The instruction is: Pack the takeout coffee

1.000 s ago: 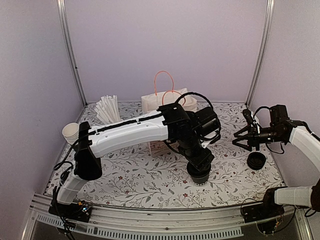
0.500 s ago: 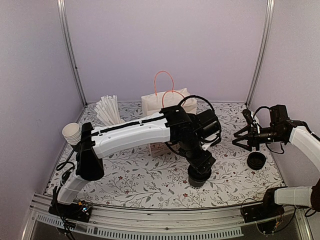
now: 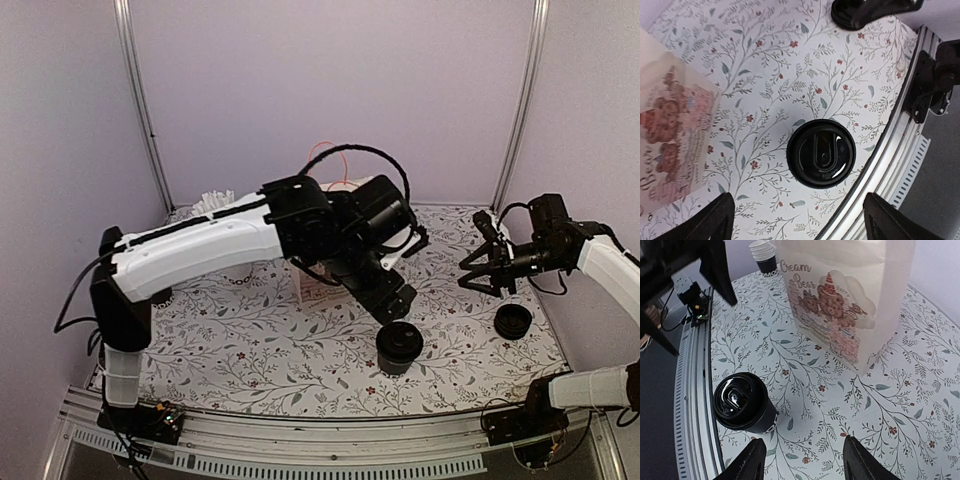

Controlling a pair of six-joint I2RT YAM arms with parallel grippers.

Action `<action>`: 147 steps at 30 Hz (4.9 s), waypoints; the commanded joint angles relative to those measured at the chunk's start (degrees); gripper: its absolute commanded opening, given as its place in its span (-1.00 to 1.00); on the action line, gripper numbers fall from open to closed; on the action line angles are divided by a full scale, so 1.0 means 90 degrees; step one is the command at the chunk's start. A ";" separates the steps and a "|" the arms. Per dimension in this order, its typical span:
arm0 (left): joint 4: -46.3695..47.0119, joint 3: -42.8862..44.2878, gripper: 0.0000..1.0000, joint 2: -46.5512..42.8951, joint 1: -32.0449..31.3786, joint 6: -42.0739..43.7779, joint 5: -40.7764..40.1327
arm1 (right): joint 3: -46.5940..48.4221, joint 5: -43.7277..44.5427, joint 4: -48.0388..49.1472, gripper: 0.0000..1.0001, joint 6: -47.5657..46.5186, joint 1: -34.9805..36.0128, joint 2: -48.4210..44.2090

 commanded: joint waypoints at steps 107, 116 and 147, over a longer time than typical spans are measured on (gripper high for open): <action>0.3420 -0.5581 0.84 -0.5312 0.1974 -0.1267 -0.1199 | 0.2234 0.4955 -0.1749 0.22 -0.0384 0.5501 0.2171; 0.3294 -0.3589 0.57 -0.3896 0.3234 -0.0113 -0.0531 | 0.2293 0.4617 -0.1927 0.17 -0.0372 0.4792 0.1492; 0.1637 -0.0500 -0.34 -0.0600 0.4045 0.1655 0.1332 | 0.3944 0.3147 -0.1650 0.13 -0.0822 0.1773 0.0803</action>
